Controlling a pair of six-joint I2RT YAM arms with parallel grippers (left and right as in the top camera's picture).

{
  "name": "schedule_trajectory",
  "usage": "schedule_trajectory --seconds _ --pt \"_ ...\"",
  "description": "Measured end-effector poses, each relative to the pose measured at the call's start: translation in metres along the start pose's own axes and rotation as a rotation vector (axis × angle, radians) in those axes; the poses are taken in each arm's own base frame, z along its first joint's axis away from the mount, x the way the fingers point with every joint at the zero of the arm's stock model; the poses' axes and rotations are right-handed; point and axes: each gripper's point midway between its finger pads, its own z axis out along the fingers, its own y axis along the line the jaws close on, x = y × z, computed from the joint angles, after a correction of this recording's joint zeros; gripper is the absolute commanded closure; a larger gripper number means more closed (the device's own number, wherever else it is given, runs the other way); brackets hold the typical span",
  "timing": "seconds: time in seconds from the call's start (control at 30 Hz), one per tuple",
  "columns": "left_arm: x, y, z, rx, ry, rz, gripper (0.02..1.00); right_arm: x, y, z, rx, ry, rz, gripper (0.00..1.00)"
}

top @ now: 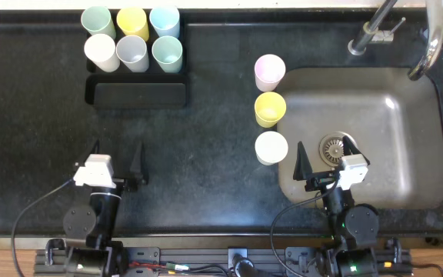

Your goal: Store Cups

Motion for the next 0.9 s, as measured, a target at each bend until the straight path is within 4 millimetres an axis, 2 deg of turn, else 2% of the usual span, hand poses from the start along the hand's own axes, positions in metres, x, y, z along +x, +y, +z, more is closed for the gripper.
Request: schedule_trajectory --seconds 0.1,0.3,0.4,0.5,0.6,0.7,0.9 --pt "-0.022 -0.003 0.008 -0.005 0.066 -0.032 0.018 0.0 0.0 0.0 0.0 0.001 0.0 0.003" --pt "-0.099 -0.02 0.045 -0.005 0.294 -0.094 0.018 0.0 0.0 0.0 0.0 0.0 0.0 0.005" --pt "-0.133 -0.043 0.07 0.025 0.432 -0.095 0.018 0.0 0.0 0.0 0.0 -0.001 0.0 0.005" --pt "-0.155 -0.074 0.094 0.064 0.554 -0.073 0.018 0.0 0.0 0.0 0.0 -0.001 0.0 0.005" --pt "-0.162 -0.11 0.117 0.093 0.667 -0.052 0.018 0.0 0.0 0.0 0.0 -0.001 0.0 0.005" --pt "-0.153 -0.147 0.137 0.101 0.784 -0.039 0.018 0.0 0.0 0.0 0.0 0.0 0.0 0.003" --pt "-0.101 -0.199 0.164 0.044 1.019 -0.049 0.018 0.0 0.0 0.0 0.0 0.0 0.0 0.003"
